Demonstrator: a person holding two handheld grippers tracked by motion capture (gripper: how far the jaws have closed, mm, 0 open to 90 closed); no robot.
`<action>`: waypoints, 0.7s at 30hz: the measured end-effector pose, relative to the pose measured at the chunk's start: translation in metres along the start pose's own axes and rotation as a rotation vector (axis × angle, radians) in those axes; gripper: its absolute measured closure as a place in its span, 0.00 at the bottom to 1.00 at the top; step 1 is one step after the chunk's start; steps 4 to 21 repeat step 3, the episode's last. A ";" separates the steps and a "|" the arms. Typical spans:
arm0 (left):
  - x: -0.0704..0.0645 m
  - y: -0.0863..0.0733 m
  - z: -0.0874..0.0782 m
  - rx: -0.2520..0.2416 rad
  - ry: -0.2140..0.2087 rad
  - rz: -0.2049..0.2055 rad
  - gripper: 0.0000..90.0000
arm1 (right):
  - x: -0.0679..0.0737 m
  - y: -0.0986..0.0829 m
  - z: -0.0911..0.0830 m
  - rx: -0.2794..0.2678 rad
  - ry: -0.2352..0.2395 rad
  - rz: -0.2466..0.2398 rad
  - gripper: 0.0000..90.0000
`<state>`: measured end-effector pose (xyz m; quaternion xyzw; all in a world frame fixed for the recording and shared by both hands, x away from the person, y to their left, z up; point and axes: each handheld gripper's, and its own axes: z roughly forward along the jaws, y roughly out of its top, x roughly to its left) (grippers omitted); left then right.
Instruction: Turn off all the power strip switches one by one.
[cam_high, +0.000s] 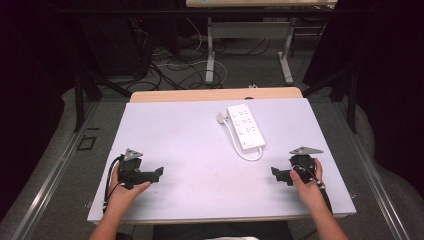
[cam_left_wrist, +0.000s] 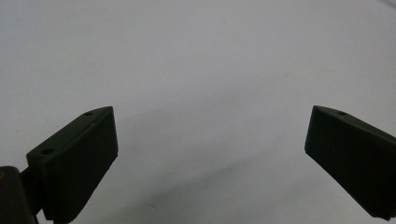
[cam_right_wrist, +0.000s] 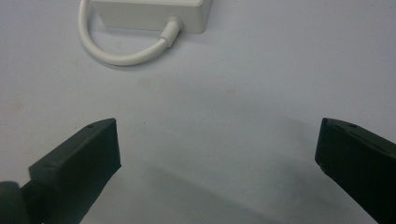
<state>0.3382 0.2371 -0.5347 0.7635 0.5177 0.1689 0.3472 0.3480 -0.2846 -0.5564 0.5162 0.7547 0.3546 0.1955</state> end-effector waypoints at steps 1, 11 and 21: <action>0.000 0.000 0.000 -0.001 0.001 -0.002 0.03 | 0.000 0.000 0.000 0.001 0.001 -0.002 0.00; 0.001 -0.001 0.001 -0.013 0.007 -0.002 0.03 | 0.002 -0.001 0.001 0.004 0.006 -0.005 0.00; 0.001 -0.001 0.001 -0.013 0.007 -0.002 0.03 | 0.002 -0.001 0.001 0.004 0.006 -0.005 0.00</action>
